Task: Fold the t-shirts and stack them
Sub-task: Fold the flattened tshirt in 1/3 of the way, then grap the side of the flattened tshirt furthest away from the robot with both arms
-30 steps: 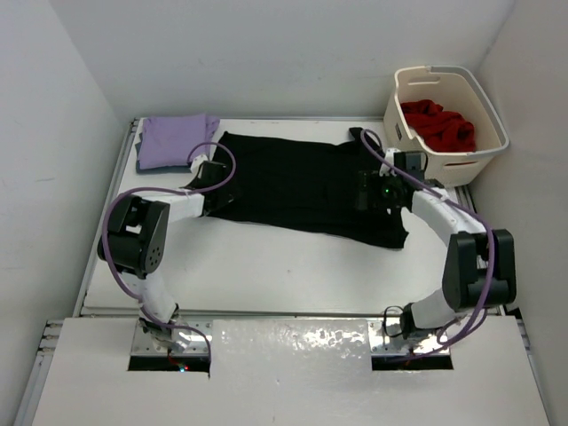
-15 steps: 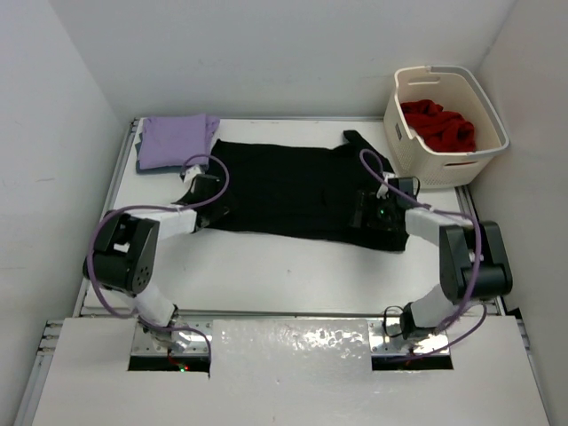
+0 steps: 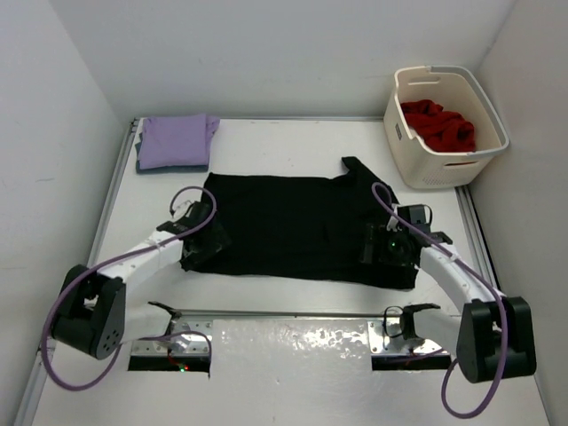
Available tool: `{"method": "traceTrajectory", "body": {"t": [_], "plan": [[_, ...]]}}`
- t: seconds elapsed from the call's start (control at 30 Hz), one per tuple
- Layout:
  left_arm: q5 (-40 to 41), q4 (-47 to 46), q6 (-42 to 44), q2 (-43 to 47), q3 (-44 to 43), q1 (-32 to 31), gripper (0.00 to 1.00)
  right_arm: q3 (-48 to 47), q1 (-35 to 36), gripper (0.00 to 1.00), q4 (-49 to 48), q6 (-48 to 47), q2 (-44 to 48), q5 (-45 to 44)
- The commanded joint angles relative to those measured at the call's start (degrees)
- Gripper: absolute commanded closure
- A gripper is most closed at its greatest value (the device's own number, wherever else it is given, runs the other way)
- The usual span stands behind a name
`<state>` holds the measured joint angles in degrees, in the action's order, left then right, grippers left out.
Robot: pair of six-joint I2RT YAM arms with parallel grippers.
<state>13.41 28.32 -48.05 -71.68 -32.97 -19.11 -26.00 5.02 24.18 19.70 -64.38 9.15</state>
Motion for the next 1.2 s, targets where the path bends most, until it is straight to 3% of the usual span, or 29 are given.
{"method": "traceTrajectory", "body": {"t": [0.0, 0.13, 0.27, 0.5, 0.6, 0.73, 0.83, 0.93, 1.03, 1.17], "plan": [[7.2, 8.5, -1.5, 5.0, -6.0, -1.0, 0.00, -5.8, -0.1, 0.01, 3.5, -2.0, 3.3, -0.7], [13.2, 0.0, 2.0, 3.6, -12.2, 0.5, 0.00, -12.0, -0.1, 0.01, -2.2, -1.1, 1.1, -0.3], [8.8, -11.9, 6.8, -4.2, -16.2, 8.3, 0.00, -18.1, -0.1, 0.01, -11.1, 0.3, -4.5, -1.9], [9.1, -14.5, 12.1, -23.0, -30.9, 8.9, 0.00, -30.7, 0.3, 0.01, -18.0, 1.3, -19.5, -0.7], [5.7, -9.8, 13.4, -27.6, -38.0, 8.8, 0.00, -36.1, 0.9, 0.01, -15.6, 0.4, -24.8, 0.0], [-3.5, -12.4, 13.9, -21.8, -31.3, 8.2, 0.00, -36.2, 1.1, 0.01, -14.2, -1.0, -27.2, 1.2], [-9.1, -14.3, 14.2, -10.5, -23.2, 7.0, 0.00, -35.5, 1.1, 0.01, -12.4, -2.3, -27.6, 0.3], [-13.1, -12.9, 13.6, -5.9, -16.9, 6.9, 0.00, -34.6, 1.0, 0.01, -11.9, -3.0, -27.3, -0.5], [-12.6, -12.1, 12.1, -6.9, -12.0, 7.2, 0.00, -33.6, 1.1, 0.01, -12.8, -2.8, -27.0, -0.1], [-18.1, -20.1, 11.8, -10.4, -8.5, 7.4, 0.00, -33.6, 1.1, 0.01, -12.8, -2.5, -26.9, 0.4]]}}
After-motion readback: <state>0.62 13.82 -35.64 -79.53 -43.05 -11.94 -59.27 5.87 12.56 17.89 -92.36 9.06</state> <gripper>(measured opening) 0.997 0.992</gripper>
